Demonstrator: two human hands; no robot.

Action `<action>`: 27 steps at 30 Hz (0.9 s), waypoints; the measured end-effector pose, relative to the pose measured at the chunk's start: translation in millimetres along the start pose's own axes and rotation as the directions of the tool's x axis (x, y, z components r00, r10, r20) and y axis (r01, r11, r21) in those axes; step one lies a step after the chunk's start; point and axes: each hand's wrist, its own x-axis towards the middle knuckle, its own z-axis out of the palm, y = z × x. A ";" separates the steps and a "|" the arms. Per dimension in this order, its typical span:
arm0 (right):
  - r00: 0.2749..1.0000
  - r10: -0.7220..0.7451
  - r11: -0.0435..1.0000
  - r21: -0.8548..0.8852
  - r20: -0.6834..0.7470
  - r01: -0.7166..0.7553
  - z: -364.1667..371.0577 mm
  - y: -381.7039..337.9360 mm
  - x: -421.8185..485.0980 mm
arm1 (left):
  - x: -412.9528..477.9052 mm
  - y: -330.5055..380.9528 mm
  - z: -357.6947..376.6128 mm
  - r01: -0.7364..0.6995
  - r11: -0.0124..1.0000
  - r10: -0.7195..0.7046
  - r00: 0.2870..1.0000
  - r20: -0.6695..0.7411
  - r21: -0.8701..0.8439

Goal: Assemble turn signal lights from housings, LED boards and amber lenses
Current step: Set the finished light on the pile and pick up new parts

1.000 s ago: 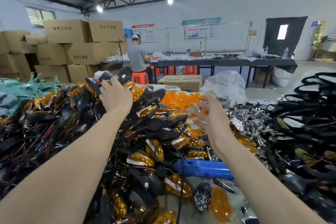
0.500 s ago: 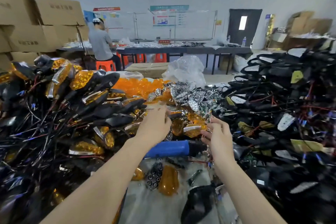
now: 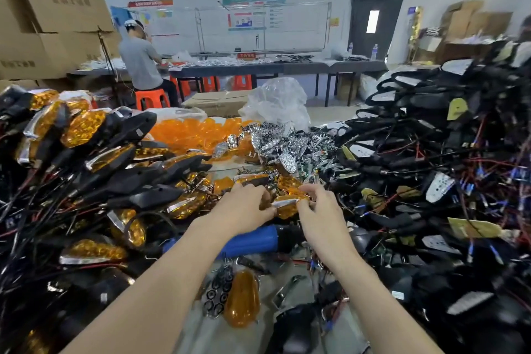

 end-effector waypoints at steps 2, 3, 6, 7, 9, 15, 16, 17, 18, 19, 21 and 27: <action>1.000 -0.007 0.999 -0.031 0.013 0.007 1.7 1.1 2.0 | 0.7 -3.7 -1.7 -0.025 1.000 0.025 1.000 0.014 -0.012; 1.000 -0.008 0.999 -0.049 0.021 0.009 2.7 0.9 3.2 | 0.7 -5.8 -2.8 -0.031 0.998 0.030 0.999 -0.020 -0.061; 0.999 0.002 0.997 -0.080 0.041 0.001 3.9 -0.7 5.0 | 1.8 -10.2 -6.7 -0.019 0.975 -0.022 0.983 -0.183 -0.220; 0.999 0.006 0.997 -0.073 0.037 -0.003 3.9 -1.0 5.4 | 2.2 -11.0 -7.2 -0.020 0.977 -0.019 0.983 -0.181 -0.210; 1.000 0.009 0.999 -0.045 0.017 -0.009 4.0 -0.4 5.6 | 1.2 -11.2 -5.4 -0.031 0.995 0.025 0.997 -0.073 -0.093; 0.999 0.010 0.997 0.076 -0.051 -0.006 3.5 -1.4 7.7 | -1.0 -9.7 0.2 -0.059 0.984 0.070 0.996 -0.060 0.165; 0.998 0.009 0.994 0.110 -0.060 -0.002 2.9 -2.5 7.5 | -1.7 -9.9 -1.1 -0.058 0.989 0.073 0.992 -0.101 0.138; 0.998 0.007 0.990 0.144 -0.068 0.003 2.1 -3.8 7.2 | -2.9 -10.5 -2.9 -0.049 0.996 0.059 0.988 -0.145 0.075; 0.997 0.003 0.985 0.174 -0.075 0.010 1.1 -5.1 6.6 | -4.4 -11.2 -5.1 -0.035 0.999 0.033 0.983 -0.183 -0.008; 0.997 -0.004 0.980 0.198 -0.080 0.020 0.1 -6.2 6.0 | -5.8 -11.7 -7.4 -0.026 0.996 0.006 0.977 -0.213 -0.090; 0.996 -0.018 0.974 0.222 -0.083 0.036 -1.5 -7.8 4.7 | -9.4 -11.7 -11.4 -0.027 0.978 -0.030 0.963 -0.267 -0.207; 0.997 0.007 0.971 0.240 -0.075 0.011 -3.1 -5.8 0.8 | -20.7 -10.9 -12.4 -0.075 0.996 0.082 0.986 -0.143 0.054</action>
